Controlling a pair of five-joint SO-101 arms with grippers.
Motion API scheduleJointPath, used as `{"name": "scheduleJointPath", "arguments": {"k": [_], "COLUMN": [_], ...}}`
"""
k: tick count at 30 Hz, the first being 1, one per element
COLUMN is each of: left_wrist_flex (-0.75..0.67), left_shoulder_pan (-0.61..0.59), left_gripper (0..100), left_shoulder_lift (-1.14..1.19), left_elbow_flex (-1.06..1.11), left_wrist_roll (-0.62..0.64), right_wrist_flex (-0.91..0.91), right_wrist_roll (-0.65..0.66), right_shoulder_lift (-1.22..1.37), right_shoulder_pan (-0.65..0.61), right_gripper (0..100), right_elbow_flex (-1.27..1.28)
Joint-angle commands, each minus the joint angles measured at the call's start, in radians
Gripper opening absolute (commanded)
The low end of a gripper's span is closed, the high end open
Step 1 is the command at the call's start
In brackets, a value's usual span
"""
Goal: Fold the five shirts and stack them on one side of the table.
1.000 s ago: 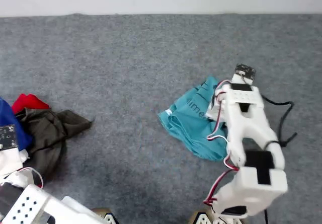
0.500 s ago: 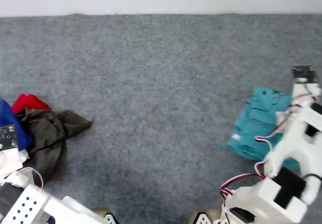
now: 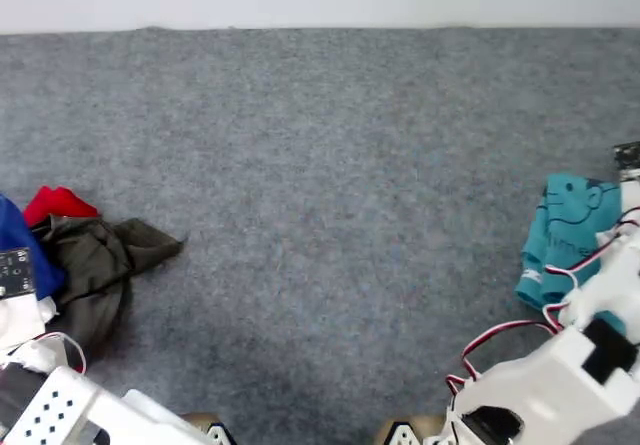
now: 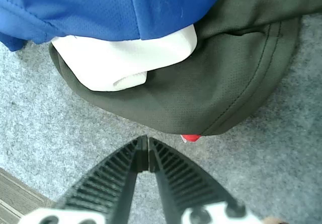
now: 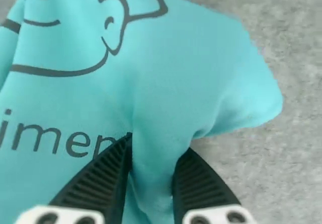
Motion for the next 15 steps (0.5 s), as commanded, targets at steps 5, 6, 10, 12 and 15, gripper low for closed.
{"name": "scheduleJointPath", "arguments": {"k": [5, 6, 10, 12, 15], "left_wrist_flex": [-0.011, -0.011, -0.011, -0.011, -0.011], "left_shoulder_pan": [0.006, 0.006, 0.006, 0.006, 0.006], "left_gripper": [2, 2, 2, 2, 2], "left_shoulder_lift": [-0.006, -0.006, -0.006, -0.006, -0.006], "left_elbow_flex": [-0.002, -0.002, -0.002, -0.002, -0.002], "left_wrist_roll": [-0.006, -0.006, -0.006, -0.006, -0.006], "right_wrist_flex": [0.105, 0.151, 0.340, 0.438, 0.587], "right_wrist_roll": [0.006, -0.002, -0.126, -0.150, -0.157], "right_shoulder_lift": [0.022, 0.022, -0.008, -0.033, -0.058], "right_shoulder_pan": [0.041, 0.041, 0.036, 0.031, 0.013], "right_gripper": [16.6, 22.2, 28.1, 28.0, 25.5], "right_elbow_flex": [-0.158, -0.180, -0.299, -0.348, -0.393]}}
